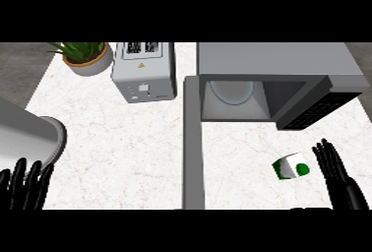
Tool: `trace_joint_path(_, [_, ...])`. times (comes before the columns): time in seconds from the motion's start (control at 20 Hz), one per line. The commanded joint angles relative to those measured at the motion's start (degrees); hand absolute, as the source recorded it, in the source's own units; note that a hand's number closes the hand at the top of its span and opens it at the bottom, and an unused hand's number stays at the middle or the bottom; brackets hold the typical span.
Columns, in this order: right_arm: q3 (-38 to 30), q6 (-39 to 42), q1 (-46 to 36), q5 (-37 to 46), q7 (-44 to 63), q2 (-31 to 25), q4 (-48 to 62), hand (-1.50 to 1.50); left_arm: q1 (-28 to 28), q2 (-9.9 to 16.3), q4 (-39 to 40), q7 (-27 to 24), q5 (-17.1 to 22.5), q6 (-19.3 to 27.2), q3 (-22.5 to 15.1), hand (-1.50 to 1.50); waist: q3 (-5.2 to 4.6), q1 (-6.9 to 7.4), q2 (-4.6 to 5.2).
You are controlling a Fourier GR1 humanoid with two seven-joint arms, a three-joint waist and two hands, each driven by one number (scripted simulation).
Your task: Pick up the milk, place it into the microwave and close the microwave
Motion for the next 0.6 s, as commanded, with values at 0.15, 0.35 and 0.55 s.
trace_joint_path(0.15, [-2.40, 0.66, -7.63, 2.37, -12.09, -6.03, 19.42, -1.50, 3.11, -1.25, -3.96, 1.00, -0.42, -0.02, -1.07, -1.50, 0.01, 0.02, 0.00])
trace_joint_path(0.35, [-1.55, -3.72, -10.42, 4.79, -19.19, -5.29, 28.71, -1.50, 7.23, -0.59, -0.94, -4.72, -0.01, -4.80, -0.42, -1.50, 0.01, 0.27, -0.02])
trace_joint_path(0.55, [-2.51, -1.58, -14.63, 4.52, -24.42, -9.45, 39.29, -1.50, 4.63, -1.28, -3.19, -1.19, -0.93, -0.56, -3.14, -1.50, 0.07, 0.31, 0.08])
